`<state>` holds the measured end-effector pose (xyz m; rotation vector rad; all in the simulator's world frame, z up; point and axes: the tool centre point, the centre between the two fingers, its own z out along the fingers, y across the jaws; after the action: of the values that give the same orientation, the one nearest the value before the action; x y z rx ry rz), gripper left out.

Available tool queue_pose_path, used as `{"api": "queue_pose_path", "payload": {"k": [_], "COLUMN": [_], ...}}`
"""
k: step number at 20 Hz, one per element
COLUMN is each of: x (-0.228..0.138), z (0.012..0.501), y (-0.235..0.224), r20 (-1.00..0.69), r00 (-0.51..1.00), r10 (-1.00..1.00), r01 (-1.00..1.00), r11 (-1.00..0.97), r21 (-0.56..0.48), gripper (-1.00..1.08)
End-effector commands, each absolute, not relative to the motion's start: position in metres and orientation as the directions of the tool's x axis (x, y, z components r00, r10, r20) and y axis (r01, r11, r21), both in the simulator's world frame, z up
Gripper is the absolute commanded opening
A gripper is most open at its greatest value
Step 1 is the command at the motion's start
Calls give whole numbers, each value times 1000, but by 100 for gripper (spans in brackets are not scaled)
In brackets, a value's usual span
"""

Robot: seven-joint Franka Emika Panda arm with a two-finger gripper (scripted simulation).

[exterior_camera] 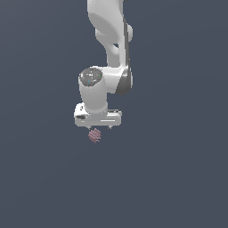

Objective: Pick up the object and move it to a goal position.

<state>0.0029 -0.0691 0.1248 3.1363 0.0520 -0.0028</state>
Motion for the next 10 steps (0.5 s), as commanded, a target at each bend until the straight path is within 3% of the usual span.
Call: {"api": "queue_pose_path", "payload": {"k": [1,10], "x": [2,0], "z": [114,91], "y": [-81,-104], "r20": [-1,0], "r00": [998,995], "r10": [57,104], "r01": [57,104], "r11": [-998,-995], "r21": [3,0], "gripper": [100,100]}}
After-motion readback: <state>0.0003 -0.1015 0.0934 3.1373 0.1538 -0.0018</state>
